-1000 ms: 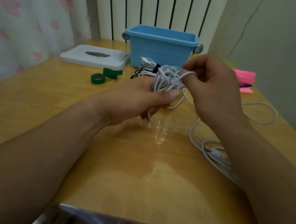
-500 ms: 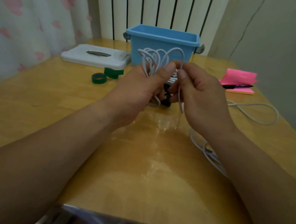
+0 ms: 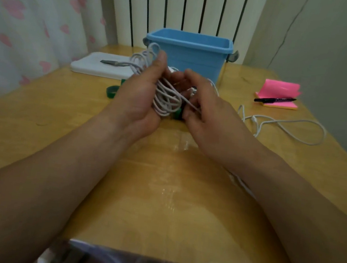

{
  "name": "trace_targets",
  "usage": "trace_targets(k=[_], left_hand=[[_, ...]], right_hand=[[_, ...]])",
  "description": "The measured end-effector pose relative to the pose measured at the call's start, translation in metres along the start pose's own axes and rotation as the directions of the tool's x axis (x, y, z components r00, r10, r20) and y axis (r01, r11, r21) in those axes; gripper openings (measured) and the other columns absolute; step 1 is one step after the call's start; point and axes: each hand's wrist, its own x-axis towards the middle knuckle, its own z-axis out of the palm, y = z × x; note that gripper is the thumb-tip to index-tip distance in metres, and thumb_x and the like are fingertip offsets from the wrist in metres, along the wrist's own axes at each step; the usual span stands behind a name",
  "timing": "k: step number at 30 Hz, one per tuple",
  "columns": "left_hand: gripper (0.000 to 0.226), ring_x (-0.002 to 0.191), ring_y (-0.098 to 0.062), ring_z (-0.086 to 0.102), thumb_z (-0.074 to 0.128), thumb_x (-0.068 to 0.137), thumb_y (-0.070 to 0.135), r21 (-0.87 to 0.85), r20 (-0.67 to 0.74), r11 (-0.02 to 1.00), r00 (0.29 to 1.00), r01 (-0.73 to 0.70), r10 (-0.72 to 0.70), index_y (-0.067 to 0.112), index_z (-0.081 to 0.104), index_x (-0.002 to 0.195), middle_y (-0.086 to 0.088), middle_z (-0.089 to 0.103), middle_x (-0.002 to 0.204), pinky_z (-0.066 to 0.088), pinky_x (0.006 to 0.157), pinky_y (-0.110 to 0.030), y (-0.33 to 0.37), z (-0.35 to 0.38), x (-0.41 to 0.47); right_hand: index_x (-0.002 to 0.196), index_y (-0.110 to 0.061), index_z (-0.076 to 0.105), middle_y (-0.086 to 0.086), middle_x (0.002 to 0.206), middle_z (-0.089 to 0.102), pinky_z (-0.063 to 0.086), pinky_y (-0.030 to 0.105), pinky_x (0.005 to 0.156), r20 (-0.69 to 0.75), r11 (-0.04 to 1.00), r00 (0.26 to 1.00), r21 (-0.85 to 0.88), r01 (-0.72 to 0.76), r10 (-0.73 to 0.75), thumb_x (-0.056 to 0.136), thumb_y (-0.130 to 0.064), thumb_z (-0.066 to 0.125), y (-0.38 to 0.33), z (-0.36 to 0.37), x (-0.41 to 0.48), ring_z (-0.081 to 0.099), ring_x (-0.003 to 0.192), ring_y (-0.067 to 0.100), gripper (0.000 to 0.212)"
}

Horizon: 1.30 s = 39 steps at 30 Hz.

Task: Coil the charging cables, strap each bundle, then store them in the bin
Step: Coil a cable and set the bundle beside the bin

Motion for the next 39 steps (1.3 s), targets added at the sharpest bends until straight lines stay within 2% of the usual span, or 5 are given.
trace_targets(k=[7,15,25,30,39], left_hand=[[0.043,0.049,-0.007,0.042,0.05,0.111,0.05,-0.148,0.023,0.986,0.997,-0.075,0.08,0.02,0.052,0.08,0.008,0.039,0.056,0.044,0.051,-0.022,0.03,-0.015,0.006],[0.028,0.05,-0.011,0.036,0.071,0.1,0.046,0.718,0.155,0.692,0.986,-0.07,-0.062,0.023,0.06,0.09,0.004,0.046,0.065,0.034,0.043,-0.024,0.02,-0.017,-0.002],[0.016,0.054,-0.007,0.052,0.066,0.107,0.024,0.865,0.286,0.47,0.943,-0.178,-0.169,0.02,0.068,0.091,-0.002,0.074,0.075,0.043,0.05,-0.018,0.001,-0.001,-0.014],[0.014,0.076,-0.023,0.074,0.057,0.11,0.014,0.655,0.328,0.751,0.928,-0.087,-0.178,0.005,0.068,0.112,-0.01,0.073,0.079,0.066,0.083,-0.039,0.001,-0.002,-0.011],[0.028,0.053,-0.015,0.044,0.063,0.108,0.04,0.482,0.197,0.866,0.98,-0.132,0.039,0.021,0.061,0.088,-0.001,0.043,0.061,0.047,0.055,-0.03,-0.005,-0.005,-0.005]], right_hand=[[0.154,-0.032,0.041,-0.01,0.104,0.069,0.055,0.037,0.083,-0.039,0.995,0.999,-0.097,0.014,-0.018,0.101,-0.013,0.061,0.015,-0.002,0.001,0.066,0.095,0.012,0.06],[0.11,-0.028,0.074,-0.008,0.104,0.068,0.053,0.036,0.087,-0.236,0.995,0.971,-0.086,-0.057,0.035,0.099,-0.026,0.069,0.035,-0.012,0.007,0.062,0.096,0.011,0.013],[0.115,-0.026,0.072,-0.018,0.097,0.069,0.045,0.008,0.077,-0.296,0.993,0.953,0.116,-0.034,0.068,0.097,-0.02,0.071,0.025,-0.013,0.007,0.063,0.09,-0.005,0.02],[0.108,-0.026,0.072,-0.014,0.092,0.071,0.044,0.01,0.07,-0.289,0.986,0.952,0.155,-0.055,0.099,0.103,-0.033,0.068,0.026,-0.015,0.007,0.063,0.085,-0.002,0.01],[0.096,-0.02,0.065,-0.002,0.079,0.07,0.055,0.031,0.07,-0.213,0.971,0.964,0.209,-0.116,0.161,0.109,-0.031,0.057,0.021,-0.008,0.005,0.067,0.074,0.013,0.019]])
